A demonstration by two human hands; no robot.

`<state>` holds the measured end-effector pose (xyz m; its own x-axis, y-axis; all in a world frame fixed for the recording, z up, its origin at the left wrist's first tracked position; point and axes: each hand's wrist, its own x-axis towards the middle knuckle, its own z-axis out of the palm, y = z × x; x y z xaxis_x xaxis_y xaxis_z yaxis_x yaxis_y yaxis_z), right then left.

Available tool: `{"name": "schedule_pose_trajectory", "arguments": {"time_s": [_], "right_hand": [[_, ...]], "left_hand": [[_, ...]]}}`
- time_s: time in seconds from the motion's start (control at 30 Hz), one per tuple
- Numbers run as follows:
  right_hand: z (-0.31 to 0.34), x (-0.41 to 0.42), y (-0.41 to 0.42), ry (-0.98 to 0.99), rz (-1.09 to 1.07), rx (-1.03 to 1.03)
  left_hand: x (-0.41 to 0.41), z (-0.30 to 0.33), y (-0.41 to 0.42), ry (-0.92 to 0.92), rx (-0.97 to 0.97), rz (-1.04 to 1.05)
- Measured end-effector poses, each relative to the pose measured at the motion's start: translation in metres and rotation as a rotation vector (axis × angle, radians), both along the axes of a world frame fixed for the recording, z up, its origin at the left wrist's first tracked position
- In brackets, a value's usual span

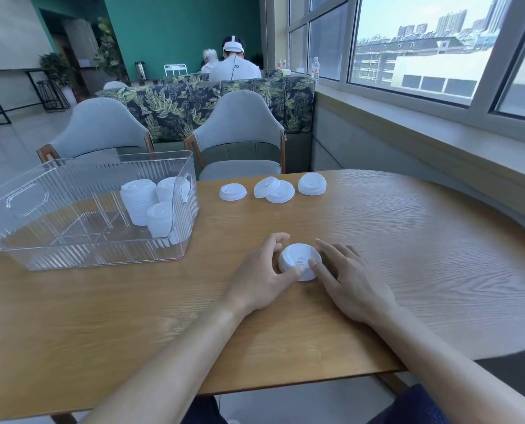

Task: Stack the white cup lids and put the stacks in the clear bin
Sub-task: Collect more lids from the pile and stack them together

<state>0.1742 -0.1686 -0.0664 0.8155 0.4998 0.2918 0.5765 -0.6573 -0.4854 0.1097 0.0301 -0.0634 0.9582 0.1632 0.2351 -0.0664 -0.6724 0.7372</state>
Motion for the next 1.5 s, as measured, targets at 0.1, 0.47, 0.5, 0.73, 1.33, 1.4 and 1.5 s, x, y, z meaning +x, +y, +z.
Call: {"name": "schedule_pose_trajectory", "arguments": {"time_s": [0.1, 0.47, 0.5, 0.73, 1.33, 1.4, 1.5], "right_hand": [[0.002, -0.002, 0.001, -0.026, 0.005, -0.050], [0.005, 0.013, 0.026, -0.066, 0.010, -0.070], [0.006, 0.016, 0.030, -0.063, 0.014, -0.068], [0.005, 0.057, 0.061, -0.006, 0.023, -0.035], [-0.002, 0.135, 0.115, 0.027, 0.086, 0.034], [-0.002, 0.136, 0.115, 0.030, 0.090, 0.041], [-0.003, 0.136, 0.115, 0.016, 0.088, 0.045]], "left_hand": [[0.002, 0.000, 0.003, -0.069, -0.090, 0.090], [0.035, 0.004, 0.048, -0.026, 0.072, 0.380], [0.040, 0.005, 0.053, -0.016, 0.082, 0.399], [0.080, 0.013, 0.089, 0.056, 0.292, 0.516], [0.203, -0.008, 0.165, 0.067, 0.269, 0.564], [0.208, -0.008, 0.167, 0.073, 0.275, 0.561], [0.212, -0.008, 0.170, 0.082, 0.279, 0.556]]}}
